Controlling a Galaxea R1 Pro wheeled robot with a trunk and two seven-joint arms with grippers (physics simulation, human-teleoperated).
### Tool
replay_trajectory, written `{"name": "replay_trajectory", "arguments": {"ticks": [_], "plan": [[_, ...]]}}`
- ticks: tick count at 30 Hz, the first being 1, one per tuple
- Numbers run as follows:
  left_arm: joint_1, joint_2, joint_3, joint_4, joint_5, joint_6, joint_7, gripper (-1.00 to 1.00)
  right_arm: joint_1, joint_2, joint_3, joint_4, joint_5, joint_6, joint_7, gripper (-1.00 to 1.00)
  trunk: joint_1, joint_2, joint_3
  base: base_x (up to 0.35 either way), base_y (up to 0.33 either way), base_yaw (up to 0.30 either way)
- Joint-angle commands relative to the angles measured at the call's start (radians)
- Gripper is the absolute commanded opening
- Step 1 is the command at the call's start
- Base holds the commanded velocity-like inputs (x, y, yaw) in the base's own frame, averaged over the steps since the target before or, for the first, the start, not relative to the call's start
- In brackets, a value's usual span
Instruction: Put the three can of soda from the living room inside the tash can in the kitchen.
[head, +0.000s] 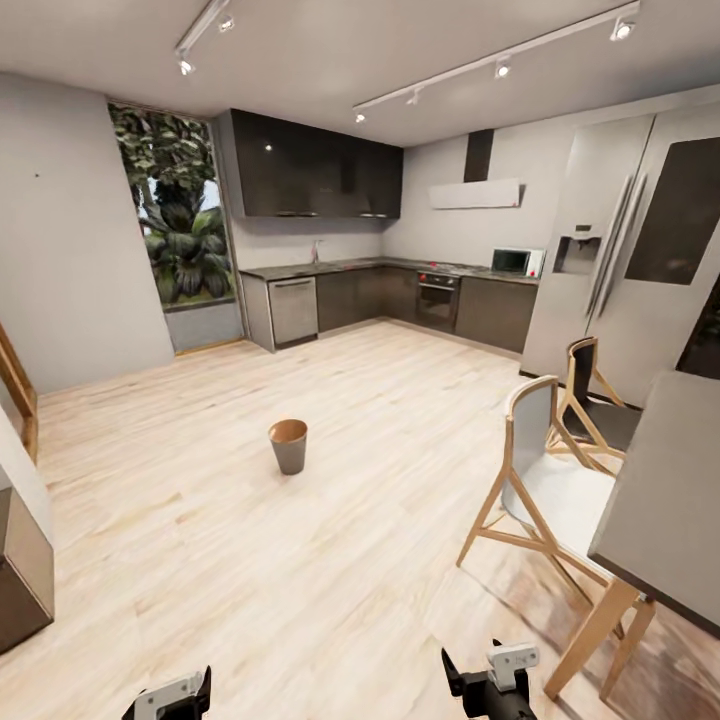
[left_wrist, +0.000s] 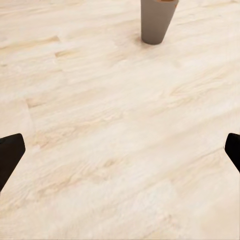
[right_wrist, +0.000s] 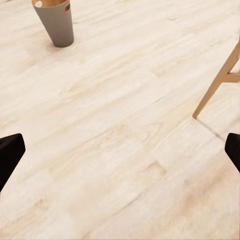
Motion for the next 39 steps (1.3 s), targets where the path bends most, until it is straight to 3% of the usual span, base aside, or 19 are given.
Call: {"name": "replay_trajectory", "arguments": {"ticks": [1, 39], "plan": [[0.000, 0.000, 0.000, 0.000, 0.000, 0.000, 0.000, 1.00, 0.000, 0.000, 0.000, 0.000, 0.000, 0.000, 0.000, 1.00, 0.000, 0.000, -0.002, 0.299, 0.156, 0.000], [0.000, 0.000, 0.000, 0.000, -0.001, 0.000, -0.001, 1.00, 0.000, 0.000, 0.000, 0.000, 0.000, 0.000, 0.000, 1.00, 0.000, 0.000, -0.009, 0.300, 0.156, 0.000]]}}
